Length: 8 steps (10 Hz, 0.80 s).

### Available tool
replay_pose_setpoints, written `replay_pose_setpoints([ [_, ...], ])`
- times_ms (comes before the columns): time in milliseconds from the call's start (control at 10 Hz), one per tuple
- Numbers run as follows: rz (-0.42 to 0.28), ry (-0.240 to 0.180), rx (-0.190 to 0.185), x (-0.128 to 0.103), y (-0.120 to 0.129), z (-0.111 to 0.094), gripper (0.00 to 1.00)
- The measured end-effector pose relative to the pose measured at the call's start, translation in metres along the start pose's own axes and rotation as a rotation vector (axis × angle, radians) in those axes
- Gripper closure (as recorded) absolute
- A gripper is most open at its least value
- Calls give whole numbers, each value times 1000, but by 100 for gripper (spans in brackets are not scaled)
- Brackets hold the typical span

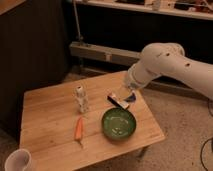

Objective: Move the arm in a circular motion

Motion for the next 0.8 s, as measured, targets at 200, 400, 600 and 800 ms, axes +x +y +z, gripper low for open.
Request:
replay_pose_setpoints([
  [200, -39, 33, -47, -15, 54, -3, 35],
  [400, -157, 34, -97, -53, 102, 1, 35],
  [600, -279, 24, -134, -99, 127, 10, 35],
  [800, -409, 22, -192, -154, 144, 28, 35],
])
